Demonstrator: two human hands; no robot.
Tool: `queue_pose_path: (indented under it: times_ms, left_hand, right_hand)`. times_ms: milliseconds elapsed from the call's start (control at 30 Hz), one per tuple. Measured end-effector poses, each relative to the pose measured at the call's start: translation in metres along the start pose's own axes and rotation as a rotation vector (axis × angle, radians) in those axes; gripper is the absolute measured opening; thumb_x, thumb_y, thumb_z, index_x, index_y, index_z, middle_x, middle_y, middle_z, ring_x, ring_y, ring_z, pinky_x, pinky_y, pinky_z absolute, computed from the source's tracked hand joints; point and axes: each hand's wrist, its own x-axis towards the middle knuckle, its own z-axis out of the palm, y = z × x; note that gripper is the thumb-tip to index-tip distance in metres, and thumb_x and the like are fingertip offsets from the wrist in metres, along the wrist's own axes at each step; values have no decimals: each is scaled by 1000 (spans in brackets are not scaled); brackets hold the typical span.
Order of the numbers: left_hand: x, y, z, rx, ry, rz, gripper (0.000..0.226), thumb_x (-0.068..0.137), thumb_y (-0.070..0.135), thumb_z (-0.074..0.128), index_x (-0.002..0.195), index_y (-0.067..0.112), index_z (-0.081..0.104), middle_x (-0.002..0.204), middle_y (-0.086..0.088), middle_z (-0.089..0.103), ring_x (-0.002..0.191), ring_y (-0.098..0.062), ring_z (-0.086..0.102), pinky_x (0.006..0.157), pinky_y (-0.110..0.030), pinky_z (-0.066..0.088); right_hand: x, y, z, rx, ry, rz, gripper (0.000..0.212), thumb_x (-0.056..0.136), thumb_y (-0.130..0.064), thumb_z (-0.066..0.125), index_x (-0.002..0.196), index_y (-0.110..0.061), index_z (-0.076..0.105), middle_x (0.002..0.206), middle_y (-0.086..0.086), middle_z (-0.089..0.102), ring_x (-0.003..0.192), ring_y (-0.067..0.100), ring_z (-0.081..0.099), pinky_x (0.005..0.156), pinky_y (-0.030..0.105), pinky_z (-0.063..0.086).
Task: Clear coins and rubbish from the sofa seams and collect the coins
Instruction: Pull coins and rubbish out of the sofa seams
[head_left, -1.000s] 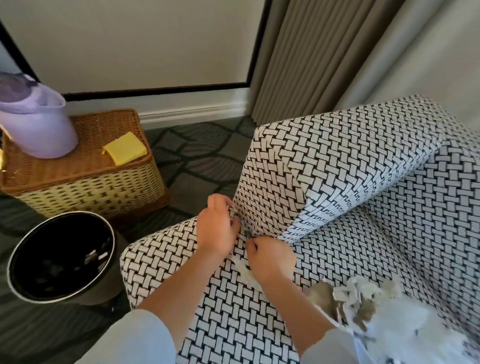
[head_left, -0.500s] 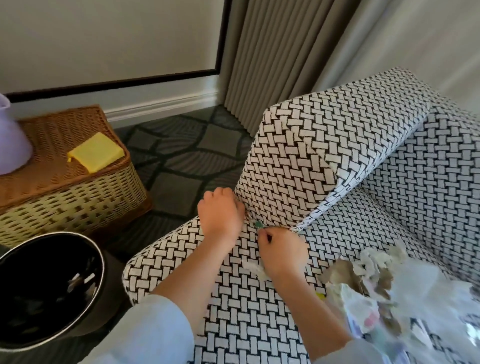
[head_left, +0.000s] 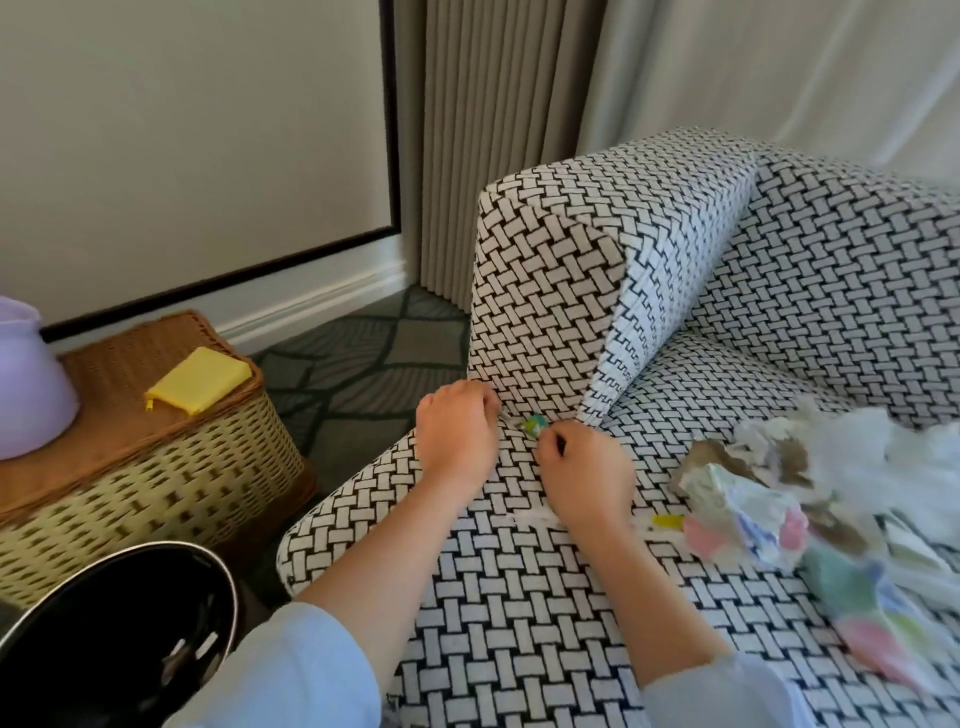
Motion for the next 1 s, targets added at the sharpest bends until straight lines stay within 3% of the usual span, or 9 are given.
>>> queue_pose_path:
  times_ms: [133,233,367,567,667,733,867,967,1000]
  left_hand:
    - [-7,0,-2,-80,-13,61,13,95,21,53,89,22,64,87,9,65,79,-11,58,69,-26,44]
    - [-14,-1,-5,-123,-40,122,10,97,21,51,90,22,58,87,11,61,76,-10,56,63,-28,43]
    - [-19,-2,-6,-197,-76,123,14,100,26,42,90,27,51,88,13,58,74,-6,55,63,-31,45]
    - [-19,0,-9,-343,-69,71,15,101,27,41,89,31,49,82,19,56,77,8,53,60,-15,37]
    - [-19,0,-10,-394,-47,35,11,101,27,41,93,31,48,85,20,55,78,7,52,61,-13,36]
    - [-18,1,-11,-426,-44,31,11,101,27,41,94,31,48,86,18,55,78,6,53,61,-13,37]
    - [-17,4,-16,-522,-73,-4,11,102,26,41,95,26,49,87,16,55,79,3,53,63,-15,37]
    - [-16,11,-18,-671,-85,-61,12,101,19,44,93,20,53,87,12,55,79,1,52,65,-9,39]
    - [-17,14,-18,-726,-94,-78,13,100,17,45,91,18,54,87,10,55,79,2,52,66,-6,39]
  right_hand:
    - [-6,2,-5,110,19,6,26,98,-33,48,79,-23,62,58,-9,56,49,7,50,41,24,35]
    - [-15,6,-10,319,56,56,26,98,-34,49,73,-30,56,53,-11,54,40,1,40,40,18,28]
    - [-29,10,-14,623,89,180,24,94,-30,46,70,-26,50,50,-12,47,45,4,32,47,30,31]
    - [-30,9,-19,630,-39,167,25,85,-32,52,63,-21,53,50,-8,46,48,12,37,51,32,35]
    - [-26,13,-31,645,-181,122,24,76,-23,63,55,-21,52,51,-1,47,51,14,41,57,39,49]
    - [-16,19,-44,603,-306,81,18,74,-12,69,62,-15,56,60,9,56,55,15,49,65,42,57]
    - [9,9,-61,467,-458,-39,12,78,-21,74,86,-24,66,74,-7,68,62,8,61,63,25,56]
    - [14,-6,-54,285,-423,-148,36,86,-26,67,115,-44,54,80,-8,66,71,13,65,68,34,59]
    - [14,-9,-49,224,-443,-182,25,87,-26,65,104,-43,55,77,-8,65,69,15,63,69,37,60]
